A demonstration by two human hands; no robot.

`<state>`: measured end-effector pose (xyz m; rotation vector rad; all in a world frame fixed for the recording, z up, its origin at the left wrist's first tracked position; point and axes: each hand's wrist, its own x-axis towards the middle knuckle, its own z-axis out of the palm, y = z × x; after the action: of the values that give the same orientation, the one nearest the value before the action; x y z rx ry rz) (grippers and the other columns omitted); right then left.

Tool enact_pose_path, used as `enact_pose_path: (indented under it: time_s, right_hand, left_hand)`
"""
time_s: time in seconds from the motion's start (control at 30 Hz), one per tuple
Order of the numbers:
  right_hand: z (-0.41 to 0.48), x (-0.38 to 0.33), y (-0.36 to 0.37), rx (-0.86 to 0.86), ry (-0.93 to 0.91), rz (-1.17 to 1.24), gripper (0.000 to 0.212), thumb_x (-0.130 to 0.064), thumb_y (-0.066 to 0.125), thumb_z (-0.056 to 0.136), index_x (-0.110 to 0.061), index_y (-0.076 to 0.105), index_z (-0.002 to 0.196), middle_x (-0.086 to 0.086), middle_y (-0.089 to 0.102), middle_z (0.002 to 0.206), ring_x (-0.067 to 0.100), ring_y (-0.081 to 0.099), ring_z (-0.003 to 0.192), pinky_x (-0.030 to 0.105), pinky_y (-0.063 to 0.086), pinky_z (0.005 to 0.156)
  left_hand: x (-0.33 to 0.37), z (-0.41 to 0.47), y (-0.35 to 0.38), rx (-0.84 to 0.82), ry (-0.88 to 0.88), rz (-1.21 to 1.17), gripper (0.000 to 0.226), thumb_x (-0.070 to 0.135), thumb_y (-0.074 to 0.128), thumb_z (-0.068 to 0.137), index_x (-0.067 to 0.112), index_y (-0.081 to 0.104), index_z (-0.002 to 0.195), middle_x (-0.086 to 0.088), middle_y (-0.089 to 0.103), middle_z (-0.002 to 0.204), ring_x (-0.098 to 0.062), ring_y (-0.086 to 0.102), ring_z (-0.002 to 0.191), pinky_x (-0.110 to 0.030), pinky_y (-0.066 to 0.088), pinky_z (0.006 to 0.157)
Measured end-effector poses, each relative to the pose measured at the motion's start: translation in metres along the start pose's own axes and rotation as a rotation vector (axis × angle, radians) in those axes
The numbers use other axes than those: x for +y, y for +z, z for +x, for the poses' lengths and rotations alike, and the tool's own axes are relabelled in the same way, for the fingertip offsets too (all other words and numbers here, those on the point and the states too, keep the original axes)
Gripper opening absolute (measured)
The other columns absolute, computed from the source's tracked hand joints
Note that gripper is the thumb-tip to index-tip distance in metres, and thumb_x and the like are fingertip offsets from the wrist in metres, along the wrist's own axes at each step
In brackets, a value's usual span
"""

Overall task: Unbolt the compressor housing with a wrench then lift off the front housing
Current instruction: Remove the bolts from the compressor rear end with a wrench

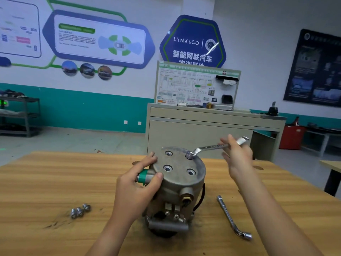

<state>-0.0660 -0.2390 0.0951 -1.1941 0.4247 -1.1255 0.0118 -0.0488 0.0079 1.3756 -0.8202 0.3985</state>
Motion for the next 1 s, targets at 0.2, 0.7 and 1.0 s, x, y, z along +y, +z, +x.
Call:
enact_pose_path:
  time_s: [0.2,0.7,1.0]
  right_hand:
    - [0.033,0.010,0.110,-0.632,-0.001,-0.947,0.016,-0.006,0.058,0.089,-0.005,0.052,0.103,0.010,0.062,0.099,0.022,0.061,0.088,0.028,0.040,0.059]
    - [-0.125,0.012,-0.043,-0.336,-0.768,-0.129,0.031,-0.055,0.043,0.089,-0.043,0.064,0.108,-0.011,0.066,0.060,0.006,0.065,0.062,0.013,0.051,0.072]
    - [0.059,0.014,-0.018,0.020,-0.493,-0.908,0.042,-0.026,0.035,0.100,-0.005,0.043,0.135,0.013,0.048,0.135,0.021,0.045,0.121,0.028,0.034,0.099]
  left_hand:
    - [0.003,-0.002,0.004,0.004,-0.020,0.024,0.039,0.009,0.070,0.075,0.037,0.063,0.101,0.026,0.056,0.115,0.018,0.047,0.110,-0.004,0.046,0.079]
    - [-0.002,-0.006,-0.010,0.077,-0.062,-0.015,0.044,-0.002,0.068,0.077,0.038,0.064,0.095,0.029,0.058,0.106,0.020,0.049,0.104,-0.002,0.043,0.082]
    - [0.000,-0.008,-0.001,0.084,-0.039,-0.031,0.044,-0.003,0.070,0.073,0.036,0.065,0.094,0.024,0.060,0.110,0.019,0.051,0.105,0.000,0.040,0.083]
